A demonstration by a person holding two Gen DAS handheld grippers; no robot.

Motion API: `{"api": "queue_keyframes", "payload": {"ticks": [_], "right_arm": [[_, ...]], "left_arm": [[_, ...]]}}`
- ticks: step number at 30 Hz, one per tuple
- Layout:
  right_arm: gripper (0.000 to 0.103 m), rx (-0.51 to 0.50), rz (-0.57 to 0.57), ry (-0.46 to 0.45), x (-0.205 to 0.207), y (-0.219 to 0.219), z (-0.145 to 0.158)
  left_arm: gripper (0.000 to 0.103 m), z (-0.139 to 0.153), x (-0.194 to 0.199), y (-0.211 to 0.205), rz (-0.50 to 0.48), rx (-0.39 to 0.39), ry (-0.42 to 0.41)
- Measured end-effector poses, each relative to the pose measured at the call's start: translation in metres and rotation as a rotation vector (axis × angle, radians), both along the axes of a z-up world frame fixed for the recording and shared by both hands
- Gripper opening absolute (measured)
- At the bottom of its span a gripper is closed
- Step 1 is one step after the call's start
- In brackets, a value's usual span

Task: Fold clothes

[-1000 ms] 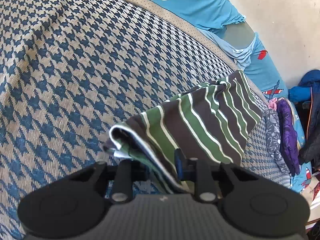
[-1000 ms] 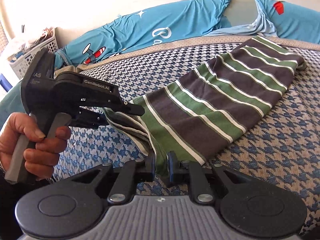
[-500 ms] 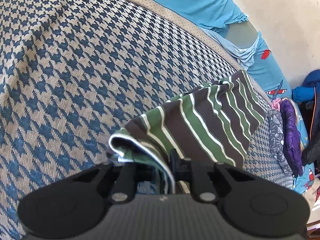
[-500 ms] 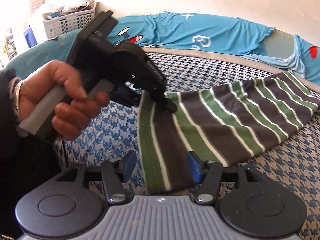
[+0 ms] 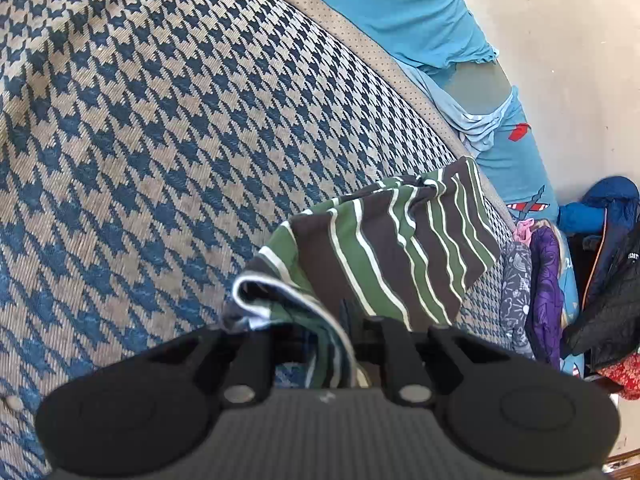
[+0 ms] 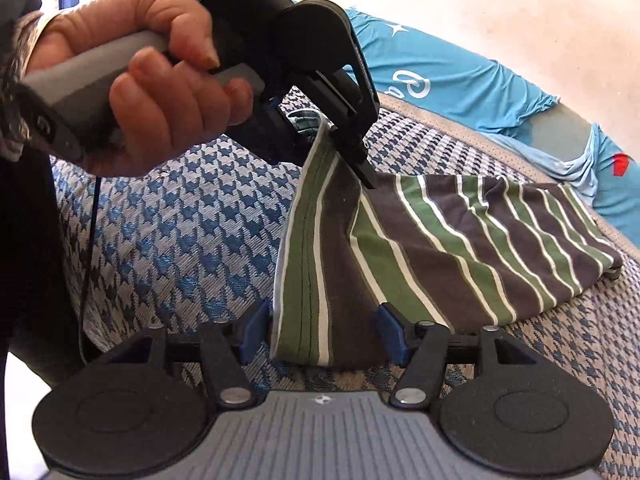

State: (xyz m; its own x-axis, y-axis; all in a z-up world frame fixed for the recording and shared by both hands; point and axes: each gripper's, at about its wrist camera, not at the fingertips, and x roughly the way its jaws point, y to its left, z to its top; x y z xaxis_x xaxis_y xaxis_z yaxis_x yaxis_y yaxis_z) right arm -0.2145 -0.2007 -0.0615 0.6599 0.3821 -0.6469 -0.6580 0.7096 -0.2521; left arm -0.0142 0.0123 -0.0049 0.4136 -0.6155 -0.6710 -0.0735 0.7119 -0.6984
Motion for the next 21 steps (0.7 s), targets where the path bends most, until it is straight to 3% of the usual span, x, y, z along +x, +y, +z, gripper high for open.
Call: {"api": "queue_keyframes", "payload": {"ticks": [6, 8, 10, 12, 17, 21], "right_arm": [[0.063, -0.025, -0.021, -0.099, -0.002, 0.01, -0.008], [0.048, -0.007, -0.018, -0.086, 0.0, 0.012, -0.007], [0.019, -0.007, -0.02, -0.083, 0.001, 0.013, -0.005], [0.011, -0.022, -0.03, -0.095, 0.001, 0.015, -0.005], [0.009, 0.07, -0.073, 0.0, 0.012, 0.003, 0.008], [0.009, 0.139, -0.104, 0.073, 0.02, -0.006, 0.014]], "left_arm": [[0.012, -0.003, -0.002, 0.004, 0.012, -0.017, 0.024], [0.013, -0.004, -0.004, 0.005, 0.022, 0.008, 0.027], [0.014, -0.005, -0.007, 0.009, 0.026, 0.041, 0.029], [0.018, -0.006, -0.01, 0.012, 0.027, 0.062, 0.027], [0.029, -0.001, -0.014, 0.004, 0.007, 0.093, -0.01], [0.019, 0.004, -0.015, -0.005, -0.006, 0.13, -0.054]]}}
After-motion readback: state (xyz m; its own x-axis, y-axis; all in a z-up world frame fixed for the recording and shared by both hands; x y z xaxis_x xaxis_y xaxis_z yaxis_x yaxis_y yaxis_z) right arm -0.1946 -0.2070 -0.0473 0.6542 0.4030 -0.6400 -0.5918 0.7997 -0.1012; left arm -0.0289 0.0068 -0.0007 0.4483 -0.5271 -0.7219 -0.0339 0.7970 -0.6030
